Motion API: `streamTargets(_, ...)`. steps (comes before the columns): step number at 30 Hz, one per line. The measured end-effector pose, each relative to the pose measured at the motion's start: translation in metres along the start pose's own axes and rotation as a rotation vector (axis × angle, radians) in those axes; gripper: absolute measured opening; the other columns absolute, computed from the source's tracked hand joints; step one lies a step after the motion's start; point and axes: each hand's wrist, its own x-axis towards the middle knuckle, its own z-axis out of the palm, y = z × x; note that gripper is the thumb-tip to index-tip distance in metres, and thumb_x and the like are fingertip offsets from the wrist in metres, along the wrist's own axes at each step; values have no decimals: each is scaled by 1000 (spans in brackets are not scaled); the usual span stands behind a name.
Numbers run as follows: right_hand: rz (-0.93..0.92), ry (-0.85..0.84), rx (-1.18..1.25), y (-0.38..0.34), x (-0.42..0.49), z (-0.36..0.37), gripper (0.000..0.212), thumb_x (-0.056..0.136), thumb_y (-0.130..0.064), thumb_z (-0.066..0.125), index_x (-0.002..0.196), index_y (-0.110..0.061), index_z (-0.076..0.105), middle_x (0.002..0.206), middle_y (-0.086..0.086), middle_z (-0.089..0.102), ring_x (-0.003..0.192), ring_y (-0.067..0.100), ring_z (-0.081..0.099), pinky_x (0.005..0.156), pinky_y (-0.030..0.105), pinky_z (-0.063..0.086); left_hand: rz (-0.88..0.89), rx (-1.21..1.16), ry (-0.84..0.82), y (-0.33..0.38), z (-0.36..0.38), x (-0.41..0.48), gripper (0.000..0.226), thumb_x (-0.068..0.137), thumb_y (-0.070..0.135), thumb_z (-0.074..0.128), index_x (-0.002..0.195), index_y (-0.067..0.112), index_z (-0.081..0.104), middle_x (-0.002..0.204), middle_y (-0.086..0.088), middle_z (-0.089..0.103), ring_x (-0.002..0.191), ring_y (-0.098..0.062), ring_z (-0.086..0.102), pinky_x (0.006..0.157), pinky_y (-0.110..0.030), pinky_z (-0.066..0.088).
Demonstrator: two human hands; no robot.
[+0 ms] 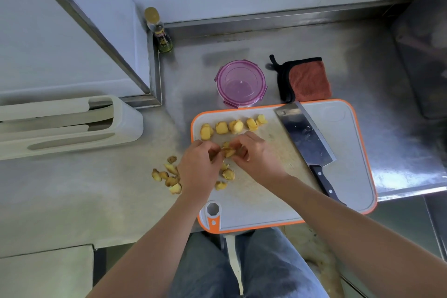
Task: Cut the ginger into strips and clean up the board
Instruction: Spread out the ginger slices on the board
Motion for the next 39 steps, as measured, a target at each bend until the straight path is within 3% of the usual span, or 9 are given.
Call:
streamTargets(4,17,-4,7,-1,5,1,10,75,-3,70,83,-8,65,84,4,60,71,21,57,65,41,51,-9,-18,-18,-1,1,4,7,85,27,69,87,20,72,82,9,61,76,-12,57,58,-22,33)
streamTargets(8,40,-33,89,4,10,-14,10,77,-3,71,84,-10,67,82,0,64,72,13,59,69,30,52,-10,-70,-9,0,0,7,7,86,27,69,88,21,73,81,10,58,71,-8,54,56,-12,30)
streamTargets(14,113,-77,104,-1,21,-19,6,82,-11,70,85,-16,70,80,-8,65,69,-1,55,66,13,45,-28,-107,-17,6,5,13,12,90,25,66,93,21,76,79,6,71,68,-9,60,54,-15,35)
streamTargets(18,166,-32,105,-5,25,-11,6,82,-11,70,84,-16,70,76,-9,63,67,-1,53,64,14,44,-52,-128,8,6,5,13,14,91,18,63,97,20,76,81,5,73,66,-6,57,54,-6,30)
streamTargets(24,221,83,73,-10,23,-1,7,80,-15,72,84,-14,67,77,-5,64,71,12,59,68,32,53,-102,-206,35,6,7,8,19,90,17,63,106,19,73,89,5,74,80,-11,66,63,-12,40)
streamTargets(27,262,127,4,-8,17,-2,17,82,-25,73,89,-12,65,81,-3,65,73,14,59,68,30,51,-116,-195,51,7,4,5,19,86,24,68,104,20,73,88,6,73,80,-11,65,67,-24,49)
streamTargets(30,301,118,-6,-5,11,-4,22,83,-31,71,93,-12,69,83,-4,68,73,13,61,70,30,53,-128,-131,78,7,3,2,17,83,32,72,96,22,74,82,8,71,77,-11,63,57,-22,43)
streamTargets(36,353,119,135,-13,12,0,10,84,-18,71,92,-13,75,83,-1,71,74,10,63,71,23,53,-149,-177,38,10,10,3,8,85,27,70,91,26,76,80,11,71,80,-12,64,66,-33,53)
streamTargets(39,383,112,212,-14,18,3,13,84,-16,72,96,-13,75,87,-1,72,78,8,64,73,18,51,-165,-195,62,10,9,6,10,86,24,70,93,25,76,84,10,73,80,-11,65,67,-29,52)
